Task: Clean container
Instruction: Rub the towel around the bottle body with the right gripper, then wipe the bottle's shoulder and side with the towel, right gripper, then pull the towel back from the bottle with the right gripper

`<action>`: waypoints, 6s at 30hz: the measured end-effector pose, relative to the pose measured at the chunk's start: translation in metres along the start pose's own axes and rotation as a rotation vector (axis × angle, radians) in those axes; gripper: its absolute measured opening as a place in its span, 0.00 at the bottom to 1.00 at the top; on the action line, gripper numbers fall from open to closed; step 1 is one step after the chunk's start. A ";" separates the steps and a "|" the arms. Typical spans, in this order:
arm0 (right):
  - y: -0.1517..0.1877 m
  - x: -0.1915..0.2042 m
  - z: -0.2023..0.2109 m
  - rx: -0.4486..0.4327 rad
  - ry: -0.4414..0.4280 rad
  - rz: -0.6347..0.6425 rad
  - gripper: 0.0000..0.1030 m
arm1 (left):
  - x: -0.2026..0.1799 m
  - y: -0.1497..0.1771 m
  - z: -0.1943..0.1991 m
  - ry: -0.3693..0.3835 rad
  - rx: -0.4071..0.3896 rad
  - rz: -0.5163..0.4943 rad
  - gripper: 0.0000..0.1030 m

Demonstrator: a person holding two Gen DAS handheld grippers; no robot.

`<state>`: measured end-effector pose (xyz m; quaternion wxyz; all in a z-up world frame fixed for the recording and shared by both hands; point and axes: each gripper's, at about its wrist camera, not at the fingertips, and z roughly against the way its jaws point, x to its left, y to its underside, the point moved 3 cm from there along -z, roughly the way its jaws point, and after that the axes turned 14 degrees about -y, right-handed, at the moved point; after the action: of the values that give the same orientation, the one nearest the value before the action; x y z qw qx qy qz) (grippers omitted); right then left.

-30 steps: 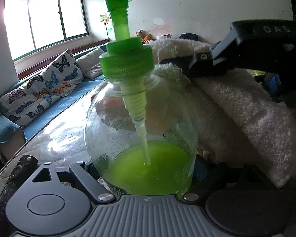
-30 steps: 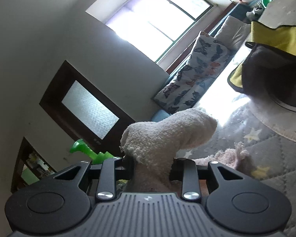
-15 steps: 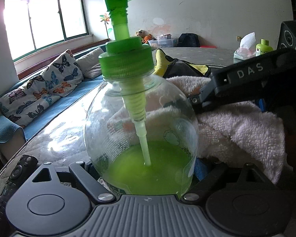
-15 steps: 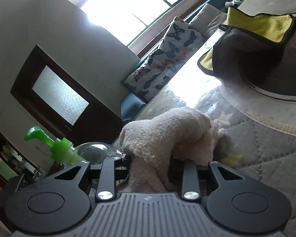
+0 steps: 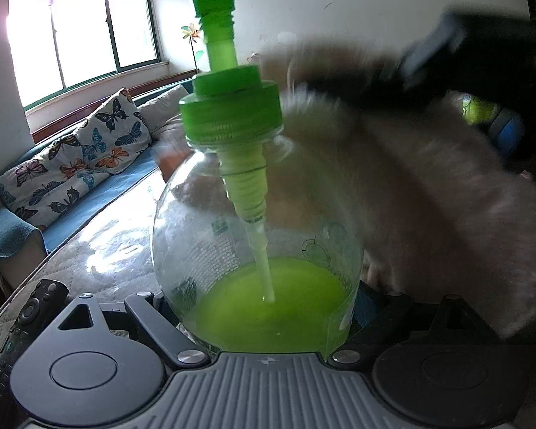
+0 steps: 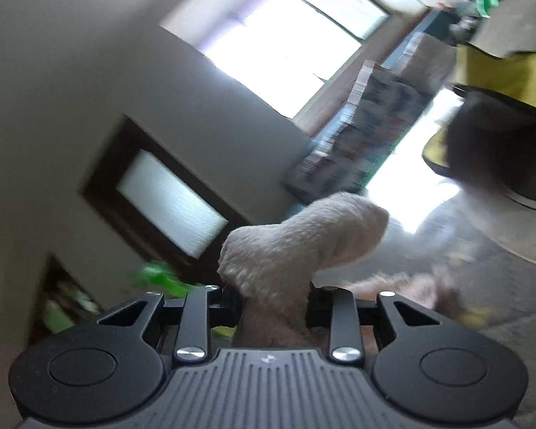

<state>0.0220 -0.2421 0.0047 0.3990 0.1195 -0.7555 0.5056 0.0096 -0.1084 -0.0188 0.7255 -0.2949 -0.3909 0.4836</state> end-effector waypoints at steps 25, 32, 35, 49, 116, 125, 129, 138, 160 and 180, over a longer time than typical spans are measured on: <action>0.017 -0.033 -0.019 0.177 0.306 -0.045 0.29 | -0.007 -0.002 0.002 -0.005 0.003 -0.001 0.89; 0.012 -0.018 -0.006 0.081 0.174 -0.029 0.29 | -0.005 -0.002 0.000 0.000 0.005 0.004 0.89; 0.007 -0.004 -0.002 0.026 0.034 -0.021 0.29 | -0.006 -0.002 0.000 -0.002 0.004 0.002 0.89; 0.016 -0.025 -0.007 0.068 0.154 -0.051 0.29 | -0.005 -0.001 0.001 -0.001 0.005 0.004 0.89; 0.011 -0.056 -0.002 0.074 0.207 -0.108 0.26 | -0.006 -0.003 0.016 0.049 -0.093 -0.036 0.88; 0.018 -0.050 -0.005 0.120 0.277 -0.042 0.26 | -0.017 -0.004 0.018 -0.014 -0.076 -0.047 0.89; 0.013 -0.045 0.000 0.063 0.211 -0.067 0.26 | -0.016 -0.003 0.015 -0.011 -0.046 -0.030 0.89; 0.005 -0.027 0.004 -0.001 0.052 -0.040 0.26 | -0.011 -0.003 0.009 0.013 0.024 0.029 0.89; 0.017 -0.034 -0.005 0.109 0.252 -0.028 0.26 | -0.007 -0.004 -0.001 0.009 0.059 0.072 0.94; 0.043 0.030 0.023 0.057 0.310 -0.019 0.26 | -0.010 -0.004 0.003 -0.004 0.057 0.098 0.85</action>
<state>-0.0342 -0.2353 -0.0062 0.5121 0.0587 -0.6691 0.5354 0.0064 -0.1189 -0.0173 0.7083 -0.2919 -0.3636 0.5300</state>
